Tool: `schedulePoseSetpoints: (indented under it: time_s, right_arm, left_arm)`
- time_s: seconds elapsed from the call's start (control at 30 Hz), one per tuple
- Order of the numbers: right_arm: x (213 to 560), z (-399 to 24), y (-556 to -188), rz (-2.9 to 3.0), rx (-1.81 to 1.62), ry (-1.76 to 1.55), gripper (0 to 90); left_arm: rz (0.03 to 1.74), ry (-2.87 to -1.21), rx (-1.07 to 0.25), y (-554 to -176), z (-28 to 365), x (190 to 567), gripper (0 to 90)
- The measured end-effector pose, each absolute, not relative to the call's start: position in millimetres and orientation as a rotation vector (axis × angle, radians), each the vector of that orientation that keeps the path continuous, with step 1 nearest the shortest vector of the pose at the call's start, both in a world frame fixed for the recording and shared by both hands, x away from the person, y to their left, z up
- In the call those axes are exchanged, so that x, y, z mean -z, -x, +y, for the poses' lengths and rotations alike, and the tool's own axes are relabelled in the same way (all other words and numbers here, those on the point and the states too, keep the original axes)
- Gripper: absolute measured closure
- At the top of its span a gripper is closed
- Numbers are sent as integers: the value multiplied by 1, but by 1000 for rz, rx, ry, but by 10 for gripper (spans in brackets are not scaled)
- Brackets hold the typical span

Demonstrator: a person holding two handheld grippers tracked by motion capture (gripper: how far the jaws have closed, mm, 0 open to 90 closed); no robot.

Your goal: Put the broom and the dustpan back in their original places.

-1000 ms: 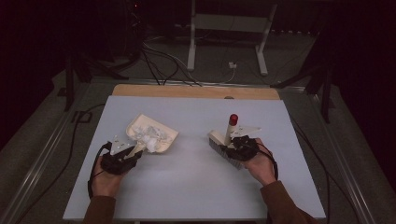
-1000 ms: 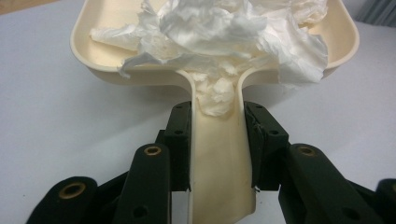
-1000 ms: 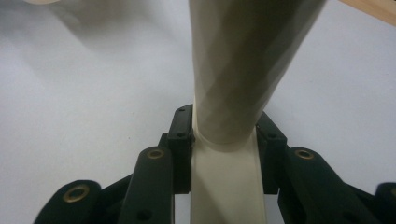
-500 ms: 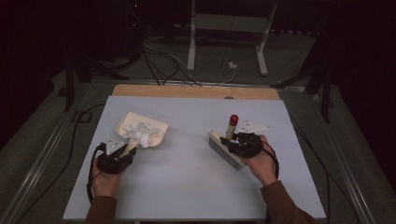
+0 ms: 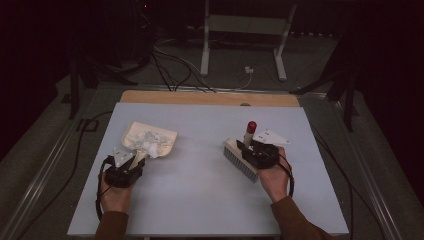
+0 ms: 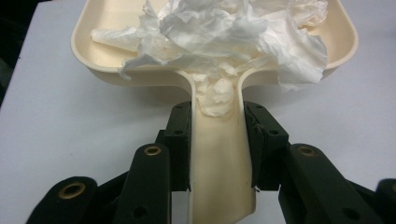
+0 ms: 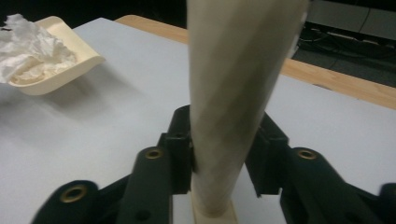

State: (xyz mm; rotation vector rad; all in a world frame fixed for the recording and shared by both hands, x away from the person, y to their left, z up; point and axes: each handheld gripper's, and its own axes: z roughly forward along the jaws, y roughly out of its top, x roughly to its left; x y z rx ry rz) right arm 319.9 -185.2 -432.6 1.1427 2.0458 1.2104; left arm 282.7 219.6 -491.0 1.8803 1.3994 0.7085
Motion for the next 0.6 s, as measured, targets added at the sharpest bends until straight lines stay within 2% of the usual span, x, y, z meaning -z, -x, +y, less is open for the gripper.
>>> schedulePoseSetpoints:
  time_s: [0.6]
  right_arm:
    - [422, -217, -327, 2284, -1282, -930, 704]
  left_arm:
    - [1412, -1832, -706, -276, 223, 489, 665]
